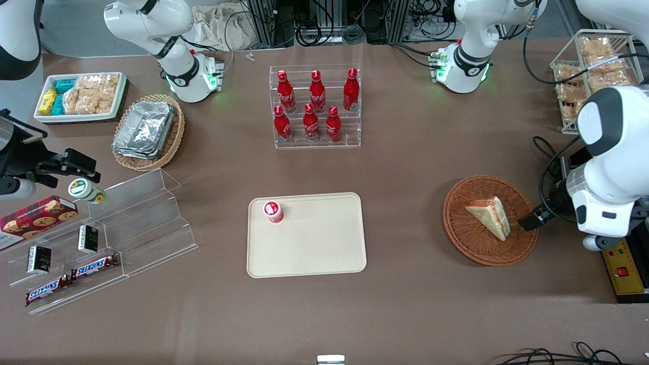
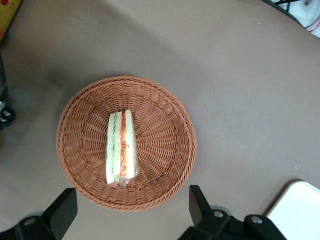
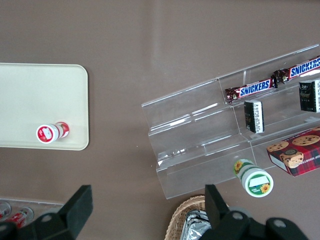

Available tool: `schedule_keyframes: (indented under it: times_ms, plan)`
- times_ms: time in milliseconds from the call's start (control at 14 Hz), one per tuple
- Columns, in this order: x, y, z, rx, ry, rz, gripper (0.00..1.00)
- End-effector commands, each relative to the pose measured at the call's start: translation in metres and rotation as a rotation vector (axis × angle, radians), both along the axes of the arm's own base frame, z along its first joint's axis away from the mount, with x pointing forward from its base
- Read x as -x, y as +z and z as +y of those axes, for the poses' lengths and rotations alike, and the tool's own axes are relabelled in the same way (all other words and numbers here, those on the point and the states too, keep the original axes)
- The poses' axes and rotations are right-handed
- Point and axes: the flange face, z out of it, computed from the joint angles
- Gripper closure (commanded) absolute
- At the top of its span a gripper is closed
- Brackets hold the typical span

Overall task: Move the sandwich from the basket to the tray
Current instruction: 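Move the left gripper down over the wrapped sandwich in the wicker basket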

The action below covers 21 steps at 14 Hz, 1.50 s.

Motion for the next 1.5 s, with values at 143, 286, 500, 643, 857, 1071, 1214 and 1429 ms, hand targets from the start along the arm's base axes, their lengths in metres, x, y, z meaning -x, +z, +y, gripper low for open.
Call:
schedule_keyframes:
  times_ms: [143,286,500,643,857,1071,1214,1429]
  plan:
    - [0.018,-0.052,0.002,0.001,0.059,0.010,0.01]
    - [0.036,-0.078,0.006,0.003,0.072,-0.022,0.01]
    - [0.056,-0.107,0.007,0.005,0.075,-0.059,0.01]
    - [0.066,-0.125,0.011,0.009,0.084,-0.066,0.01]
    - [0.082,-0.145,0.015,0.008,0.091,-0.076,0.01]
    - [0.085,-0.154,0.016,0.009,0.095,-0.077,0.01]
    - [0.086,-0.159,0.018,0.010,0.100,-0.083,0.01]
    - [0.091,-0.173,0.018,0.010,0.101,-0.101,0.01]
